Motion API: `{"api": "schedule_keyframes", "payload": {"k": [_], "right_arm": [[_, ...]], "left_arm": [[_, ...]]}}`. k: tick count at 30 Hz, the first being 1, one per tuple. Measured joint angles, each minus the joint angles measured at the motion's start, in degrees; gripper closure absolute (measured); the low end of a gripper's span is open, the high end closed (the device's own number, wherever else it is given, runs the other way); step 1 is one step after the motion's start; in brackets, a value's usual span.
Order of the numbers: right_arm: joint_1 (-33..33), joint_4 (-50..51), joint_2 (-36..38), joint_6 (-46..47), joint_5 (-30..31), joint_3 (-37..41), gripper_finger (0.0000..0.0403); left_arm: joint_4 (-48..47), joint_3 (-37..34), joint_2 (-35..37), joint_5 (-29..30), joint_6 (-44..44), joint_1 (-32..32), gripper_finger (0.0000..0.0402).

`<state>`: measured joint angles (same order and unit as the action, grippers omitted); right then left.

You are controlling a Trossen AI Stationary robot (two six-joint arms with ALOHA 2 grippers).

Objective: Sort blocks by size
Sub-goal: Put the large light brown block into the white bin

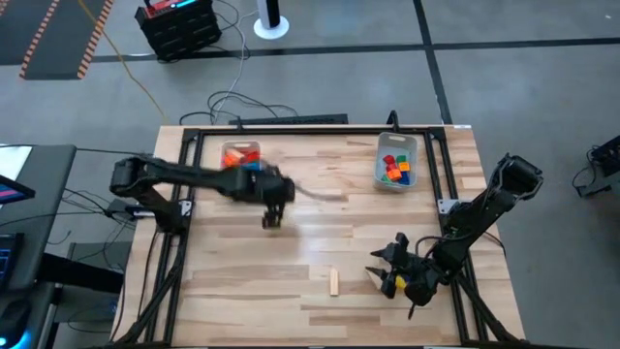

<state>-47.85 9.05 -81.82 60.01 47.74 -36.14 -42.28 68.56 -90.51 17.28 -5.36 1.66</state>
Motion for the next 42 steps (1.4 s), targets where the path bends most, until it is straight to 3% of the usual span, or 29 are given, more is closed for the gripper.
{"api": "schedule_keyframes", "payload": {"k": [4,8,13,20,25,30,37,42], "right_arm": [[0.49,-0.01,0.0,-1.55,-0.21,0.0,0.0154],[0.5,8.65,0.0,7.19,-1.98,0.0,0.0154],[0.5,15.76,0.0,15.26,-3.76,0.0,0.0154],[0.09,18.57,0.11,18.23,-9.13,0.0,0.0154],[-1.2,18.76,0.13,18.74,-10.42,0.0,0.0154],[-1.33,18.87,0.13,19.1,-10.38,0.0,0.0154],[-1.18,18.74,0.13,19.09,-10.25,0.0,0.0154],[-1.18,18.65,0.15,19.1,-10.11,0.0,0.0154]], "left_arm": [[9.3,-0.36,-3.07,-0.2,-2.99,-9.21,0.0087],[17.18,0.35,-7.63,-0.57,-5.95,-15.72,0.0087],[18.74,8.2,-17.32,-4.11,-10.87,-19.2,0.0096],[9.61,25.86,-30.34,-12.22,-18.87,-19.67,0.0112],[6.34,33.99,-35.96,-17.02,-25.79,-19.34,0.0119],[6.38,36.6,-39.11,-24.5,-30.07,-18.51,0.0121],[7.81,36.58,-40.83,-24.92,-35.2,-17.99,0.0121],[7.35,35.3,-40.86,-24.93,-33.48,-17.01,0.0125]]}}
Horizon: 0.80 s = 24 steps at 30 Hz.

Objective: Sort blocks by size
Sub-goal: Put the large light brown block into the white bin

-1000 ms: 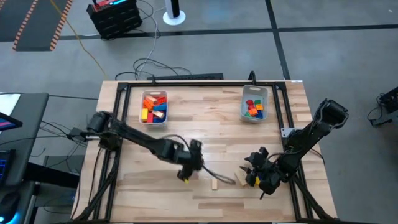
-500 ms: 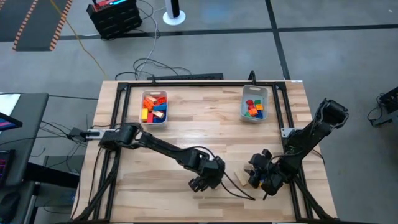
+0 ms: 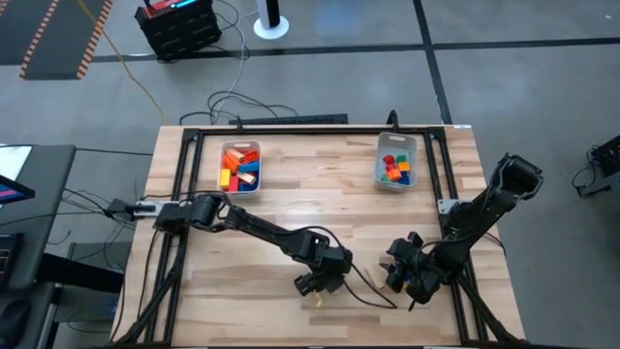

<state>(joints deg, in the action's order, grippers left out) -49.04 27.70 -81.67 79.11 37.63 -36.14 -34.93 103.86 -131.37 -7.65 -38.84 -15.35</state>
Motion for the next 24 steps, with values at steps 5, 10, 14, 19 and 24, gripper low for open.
{"api": "schedule_keyframes", "payload": {"k": [5,10,14,19,24], "right_arm": [[0.0,-0.01,0.0,0.0,0.04,0.0,0.0154],[0.0,-0.04,0.0,0.0,0.55,0.0,0.0154],[0.0,-0.06,0.0,0.0,1.09,0.0,0.0154],[0.0,-0.1,0.0,0.0,1.33,0.0,0.0154],[-0.07,-0.3,0.0,0.0,1.35,0.0,0.0154]], "left_arm": [[-4.01,-0.13,0.07,-0.05,3.27,0.63,0.0157],[-4.4,-0.09,0.07,0.51,4.88,0.59,0.0197],[-4.09,-0.11,0.07,0.65,5.03,0.33,0.0239],[-6.01,-0.1,0.72,2.6,6.49,0.4,0.0307],[-17.6,-0.4,4.48,8.58,8.36,3.03,0.0307]]}}
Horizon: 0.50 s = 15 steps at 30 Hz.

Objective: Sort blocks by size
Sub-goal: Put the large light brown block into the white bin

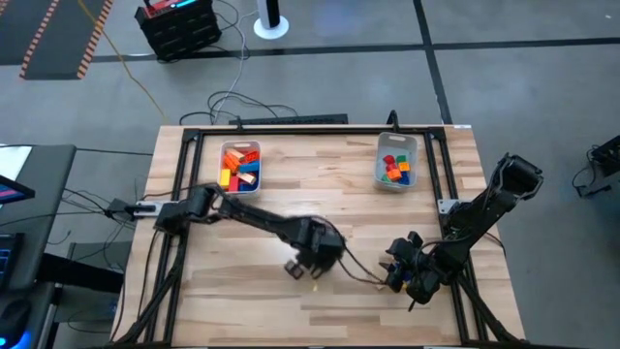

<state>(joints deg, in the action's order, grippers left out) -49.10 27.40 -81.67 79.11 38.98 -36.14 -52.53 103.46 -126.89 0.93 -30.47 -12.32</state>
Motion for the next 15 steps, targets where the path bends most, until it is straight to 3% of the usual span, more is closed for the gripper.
{"api": "schedule_keyframes", "payload": {"k": [3,6,15], "right_arm": [[0.0,-0.5,0.0,0.0,0.02,0.0,0.0154],[0.0,-1.26,0.0,0.0,0.09,0.0,0.0154],[0.0,-1.7,-0.15,-0.21,1.78,0.0,0.0154]], "left_arm": [[-5.42,-2.68,3.77,3.74,3.25,3.05,0.0307],[-5.73,-9.71,8.51,8.23,6.14,6.95,0.0307],[6.9,-36.45,32.31,23.73,14.47,21.19,0.0307]]}}
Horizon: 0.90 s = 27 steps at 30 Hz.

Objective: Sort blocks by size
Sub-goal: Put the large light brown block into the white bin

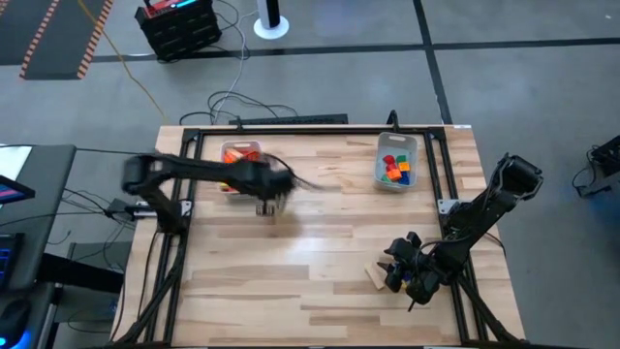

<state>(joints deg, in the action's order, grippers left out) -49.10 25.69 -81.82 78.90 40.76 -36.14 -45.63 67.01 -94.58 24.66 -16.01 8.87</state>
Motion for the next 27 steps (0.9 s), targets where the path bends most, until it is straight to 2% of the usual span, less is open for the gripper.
{"api": "schedule_keyframes", "payload": {"k": [5,8,10,15,21,27], "right_arm": [[0.11,-0.04,0.0,-0.29,0.32,0.0,0.0154],[0.11,-0.27,0.0,-0.45,0.32,0.0,0.0154],[0.11,-0.85,0.0,-1.03,0.35,0.0,0.0154],[0.11,-0.98,0.0,-1.34,0.76,0.0,0.0154],[1.4,-2.3,0.0,-0.6,0.91,0.0,0.0154],[6.24,-6.98,-0.07,-6.1,-3.12,-1.36,0.0164]], "left_arm": [[3.91,-8.37,13.72,10.8,6.13,8.91,0.0304],[5.39,-11.93,19.29,11.49,7.03,14.06,0.0291],[5.84,-14.09,21.45,9.79,7.59,17.18,0.0288],[6.1,-16.4,23.12,6.49,10.71,21.21,0.0269],[6.18,-14.26,23.14,5.75,9.93,21.1,0.0223],[4.44,-10.69,23.16,6.25,9.44,20.4,0.0208]]}}
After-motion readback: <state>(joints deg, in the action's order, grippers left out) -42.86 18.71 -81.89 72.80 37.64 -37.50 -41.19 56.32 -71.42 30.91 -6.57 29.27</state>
